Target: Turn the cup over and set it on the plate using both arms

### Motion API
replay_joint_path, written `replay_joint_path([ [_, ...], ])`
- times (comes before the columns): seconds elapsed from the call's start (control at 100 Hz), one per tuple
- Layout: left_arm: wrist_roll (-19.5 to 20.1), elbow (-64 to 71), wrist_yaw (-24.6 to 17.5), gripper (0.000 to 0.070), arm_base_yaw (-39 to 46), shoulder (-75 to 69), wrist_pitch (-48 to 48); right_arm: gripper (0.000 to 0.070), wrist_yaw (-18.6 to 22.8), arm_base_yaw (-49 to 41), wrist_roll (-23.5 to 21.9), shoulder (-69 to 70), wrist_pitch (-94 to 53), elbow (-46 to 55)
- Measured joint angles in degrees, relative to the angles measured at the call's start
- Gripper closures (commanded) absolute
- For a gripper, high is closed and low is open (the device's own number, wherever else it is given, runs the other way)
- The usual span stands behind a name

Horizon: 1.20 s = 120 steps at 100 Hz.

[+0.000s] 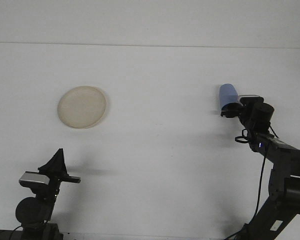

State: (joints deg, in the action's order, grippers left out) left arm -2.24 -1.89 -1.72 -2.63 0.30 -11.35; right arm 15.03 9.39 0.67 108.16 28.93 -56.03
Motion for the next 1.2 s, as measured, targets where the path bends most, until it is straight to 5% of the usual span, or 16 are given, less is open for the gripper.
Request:
replay_joint_path([
  [0.03,0.00,0.00,0.02,0.0689,0.00,0.00,0.00,0.0700,0.00,0.00,0.00,0.00,0.07,0.00],
  [0.64,0.00,0.00,0.00,0.0689,0.00,0.00,0.00,0.0700,-0.31,-1.55,0.00,-12.26,-12.98,-0.17],
  [0.84,-0.02,0.00,0.00,0.0689,0.00,0.00,0.00,0.0700,-7.41,-4.85,-1.66,-27.30,-28.61,-0.17],
  [1.2,0.00,0.00,0.00,0.0689,0.00,0.00,0.00,0.0700,-13.33,-18.88,-8.87,-47.52,-63.10,-7.19],
])
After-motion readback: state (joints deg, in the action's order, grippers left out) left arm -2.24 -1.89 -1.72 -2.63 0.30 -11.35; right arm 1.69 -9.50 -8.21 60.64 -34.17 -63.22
